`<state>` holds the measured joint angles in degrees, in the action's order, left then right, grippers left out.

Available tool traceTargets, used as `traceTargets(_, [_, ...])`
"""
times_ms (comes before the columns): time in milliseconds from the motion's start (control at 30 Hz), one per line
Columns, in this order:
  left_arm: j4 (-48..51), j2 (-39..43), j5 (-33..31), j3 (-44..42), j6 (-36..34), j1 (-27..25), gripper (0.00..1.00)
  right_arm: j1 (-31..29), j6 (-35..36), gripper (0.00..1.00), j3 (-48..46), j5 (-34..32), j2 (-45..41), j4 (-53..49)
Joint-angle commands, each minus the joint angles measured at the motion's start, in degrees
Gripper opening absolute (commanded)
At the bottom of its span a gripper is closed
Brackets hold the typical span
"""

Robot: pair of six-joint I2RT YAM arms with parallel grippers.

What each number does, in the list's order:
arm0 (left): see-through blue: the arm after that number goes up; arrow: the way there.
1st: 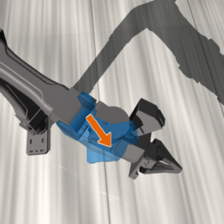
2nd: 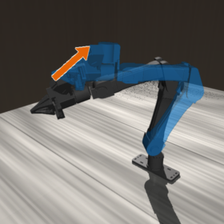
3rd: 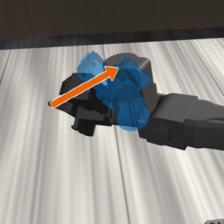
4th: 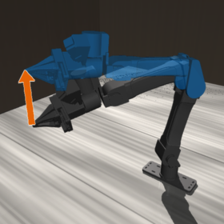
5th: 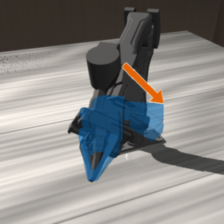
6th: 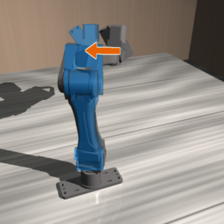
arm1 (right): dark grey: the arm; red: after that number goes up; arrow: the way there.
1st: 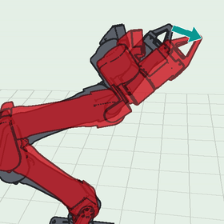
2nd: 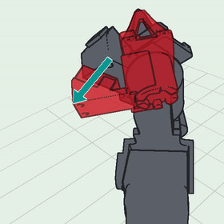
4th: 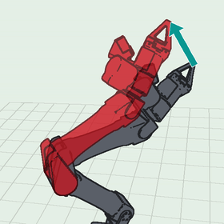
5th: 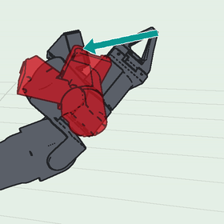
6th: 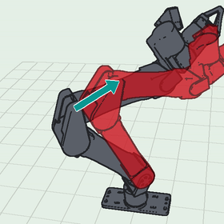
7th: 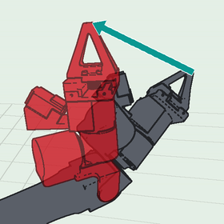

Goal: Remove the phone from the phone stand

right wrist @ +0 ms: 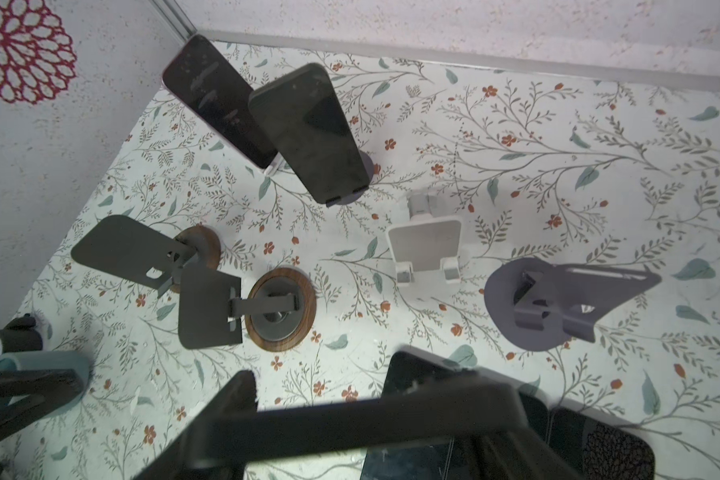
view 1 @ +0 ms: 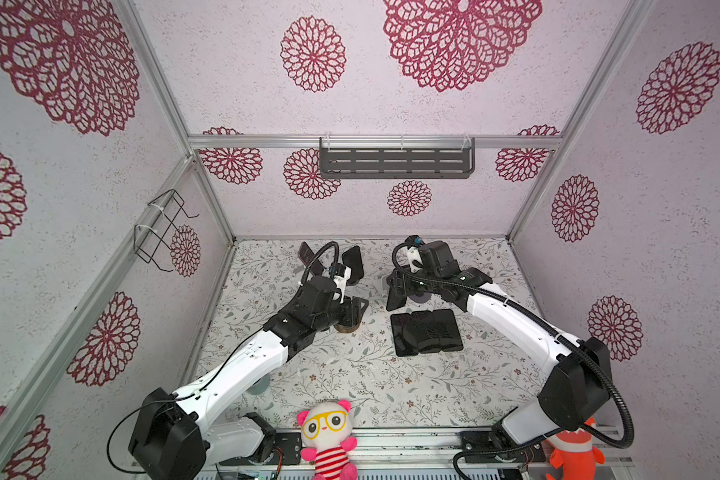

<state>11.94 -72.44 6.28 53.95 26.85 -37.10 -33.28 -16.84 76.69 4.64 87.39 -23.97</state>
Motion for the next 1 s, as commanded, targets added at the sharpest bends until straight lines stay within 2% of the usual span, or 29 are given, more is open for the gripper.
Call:
traceTargets(0, [-4.66, -2.25, 2.43, 1.8, -3.73, -1.8, 0.58, 0.67, -1.81, 0.64, -0.16, 3.71, -3.75, 2.33])
traceTargets(267, [-8.18, -9.08, 4.63, 5.19, -4.74, -3.33, 0.57, 1.67, -3.36, 0.62, -4.13, 8.65, -5.97, 5.0])
traceTargets(700, [-12.81, -16.49, 10.99, 7.26, -5.93, -3.95, 0.4, 2.9, -5.72, 0.6, -8.71, 11.68, -8.99, 7.96])
traceTargets(967, [-13.91, -18.51, 13.42, 8.18, -5.9, -4.11, 0.35, 3.06, -5.84, 0.6, -8.7, 12.14, -8.43, 8.24])
